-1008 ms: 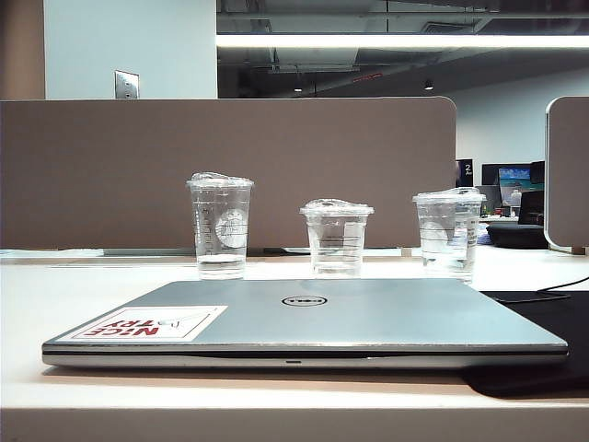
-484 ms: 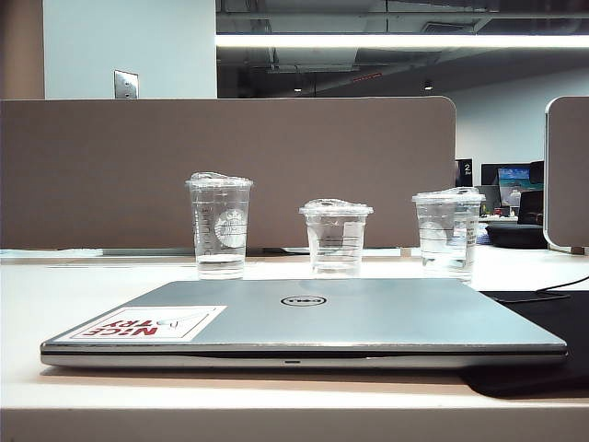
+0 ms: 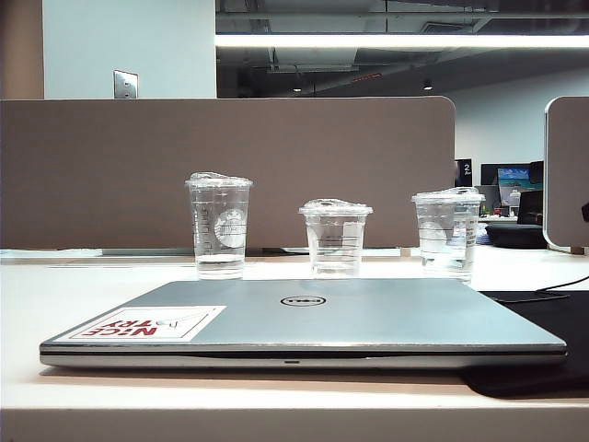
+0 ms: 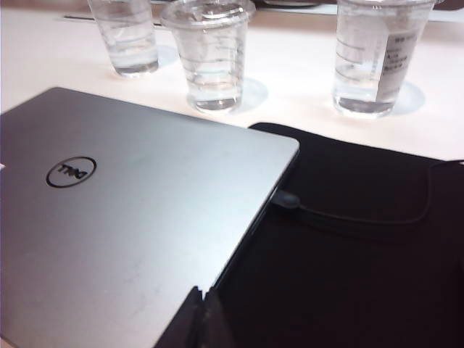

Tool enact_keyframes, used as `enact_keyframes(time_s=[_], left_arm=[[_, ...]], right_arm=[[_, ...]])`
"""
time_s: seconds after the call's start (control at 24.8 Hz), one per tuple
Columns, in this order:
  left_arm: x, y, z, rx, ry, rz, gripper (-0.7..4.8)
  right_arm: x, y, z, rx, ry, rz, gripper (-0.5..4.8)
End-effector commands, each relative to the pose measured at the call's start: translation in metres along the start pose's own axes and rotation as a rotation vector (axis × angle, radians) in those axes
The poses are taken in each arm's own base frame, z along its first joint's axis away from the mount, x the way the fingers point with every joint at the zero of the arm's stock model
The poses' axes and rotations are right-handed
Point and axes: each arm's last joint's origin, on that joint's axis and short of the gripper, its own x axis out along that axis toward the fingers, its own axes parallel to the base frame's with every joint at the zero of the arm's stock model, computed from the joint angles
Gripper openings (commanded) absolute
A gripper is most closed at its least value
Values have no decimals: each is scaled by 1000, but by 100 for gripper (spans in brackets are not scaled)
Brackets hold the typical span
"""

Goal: Pick up the coffee cup on the middle and place it on the left side of the laptop.

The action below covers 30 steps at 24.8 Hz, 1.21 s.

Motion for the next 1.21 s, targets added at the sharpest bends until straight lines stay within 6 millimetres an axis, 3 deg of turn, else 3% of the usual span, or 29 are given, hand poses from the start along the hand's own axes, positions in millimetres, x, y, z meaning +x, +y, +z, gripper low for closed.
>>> enact_keyframes(time_s=[0.04, 0.12, 0.16, 0.32, 0.52, 0.73, 0.85, 1.01, 1.13, 1.21], left_arm=[[27, -4, 28, 62, -7, -120, -5], [47, -2, 30, 90, 59, -171, 2], [68, 1, 29, 128, 113, -219, 43], [113, 13, 22, 127, 160, -293, 136], [169, 29, 2, 93, 221, -345, 257], [215, 39, -18, 47, 294, -432, 334], [225, 42, -23, 60, 300, -426, 380], [231, 45, -25, 158, 290, -373, 382], [238, 47, -27, 229, 253, -368, 451], [248, 48, -30, 210, 260, -375, 468]], right_arm=[[1, 0, 0, 0, -3, -2, -5], [1, 0, 0, 0, -7, -2, -5], [1, 0, 0, 0, -6, -2, -5], [1, 0, 0, 0, -6, -2, -5], [1, 0, 0, 0, -7, -3, -5], [1, 0, 0, 0, -7, -4, -5], [1, 0, 0, 0, -7, -4, -5], [1, 0, 0, 0, -6, -4, -5], [1, 0, 0, 0, -5, -4, -5], [1, 0, 0, 0, -6, -4, -5]])
